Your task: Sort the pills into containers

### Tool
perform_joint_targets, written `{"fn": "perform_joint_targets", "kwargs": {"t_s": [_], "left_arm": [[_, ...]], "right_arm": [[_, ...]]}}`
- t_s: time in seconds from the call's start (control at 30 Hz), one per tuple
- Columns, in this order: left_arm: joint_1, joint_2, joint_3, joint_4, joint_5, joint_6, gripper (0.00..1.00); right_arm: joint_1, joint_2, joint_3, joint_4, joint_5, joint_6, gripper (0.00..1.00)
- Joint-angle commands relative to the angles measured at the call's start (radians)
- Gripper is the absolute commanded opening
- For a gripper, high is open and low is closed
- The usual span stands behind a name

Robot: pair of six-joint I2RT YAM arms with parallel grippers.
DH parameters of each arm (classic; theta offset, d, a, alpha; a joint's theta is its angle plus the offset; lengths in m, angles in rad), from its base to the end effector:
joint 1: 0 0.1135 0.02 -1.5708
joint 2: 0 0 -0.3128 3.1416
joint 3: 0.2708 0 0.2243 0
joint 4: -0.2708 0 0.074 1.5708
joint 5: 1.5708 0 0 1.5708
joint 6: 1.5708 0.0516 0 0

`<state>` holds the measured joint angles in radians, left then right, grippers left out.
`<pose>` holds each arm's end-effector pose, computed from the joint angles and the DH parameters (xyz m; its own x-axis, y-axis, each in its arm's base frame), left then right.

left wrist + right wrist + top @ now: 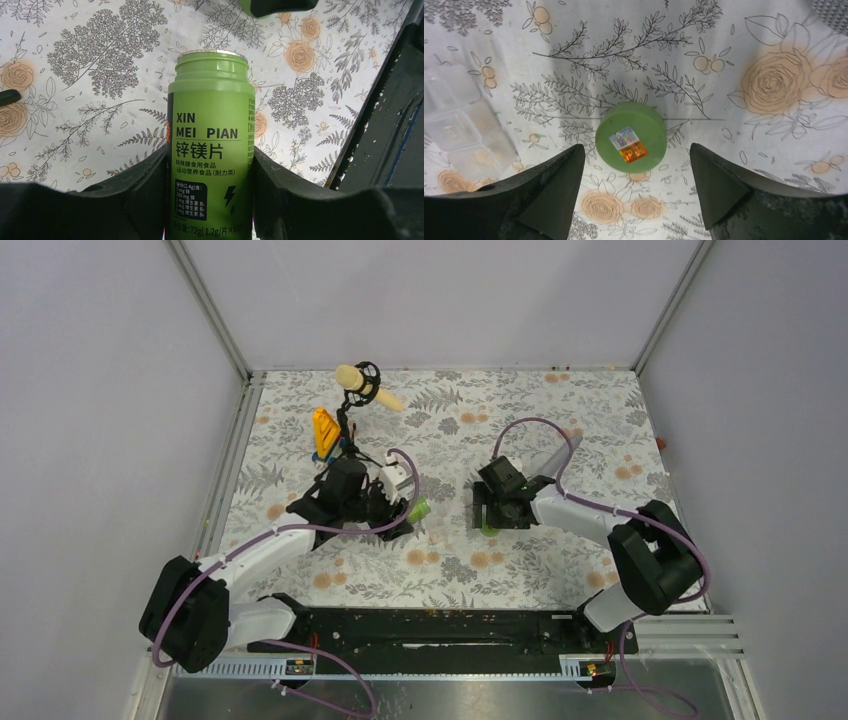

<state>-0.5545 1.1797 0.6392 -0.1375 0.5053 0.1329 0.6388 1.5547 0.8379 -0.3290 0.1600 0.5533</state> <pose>0.1652 -0.1317 0.2682 -0.4250 0.3996 -0.8122 0.8450 0.4968 -0.1977 0.2296 0.1603 0.2214 -0.8667 0.0026 -0.4989 -0.0812 0.9859 0.1461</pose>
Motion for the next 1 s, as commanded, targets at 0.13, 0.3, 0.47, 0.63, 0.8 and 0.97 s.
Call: {"fn": "perform_joint_targets", "kwargs": {"t_s": [0.13, 0.3, 0.47, 0.63, 0.8, 0.97], "left_arm": [[-0.022, 0.062, 0.11, -0.047, -0.042, 0.078, 0.0], [-0.021, 0.111, 0.167, -0.113, -0.04, 0.093, 0.0], [-0.024, 0.186, 0.235, -0.17, -0.051, 0.088, 0.0], [-0.031, 0.241, 0.266, -0.199, -0.084, 0.087, 0.0], [-0.045, 0.274, 0.272, -0.204, -0.089, 0.082, 0.0], [-0.06, 0.302, 0.284, -0.21, -0.11, 0.077, 0.0]], "right_arm": [[-0.006, -0.204, 0.057, -0.09, -0.069, -0.02, 0.77], [-0.022, -0.287, 0.046, 0.014, -0.27, -0.072, 0.73], [-0.035, -0.248, 0.071, 0.06, -0.383, -0.035, 0.71], [-0.056, -0.175, 0.064, 0.13, -0.422, 0.038, 0.67], [-0.066, -0.127, 0.067, 0.142, -0.425, 0.056, 0.64], [-0.068, -0.112, 0.058, 0.148, -0.415, 0.081, 0.62]]}}
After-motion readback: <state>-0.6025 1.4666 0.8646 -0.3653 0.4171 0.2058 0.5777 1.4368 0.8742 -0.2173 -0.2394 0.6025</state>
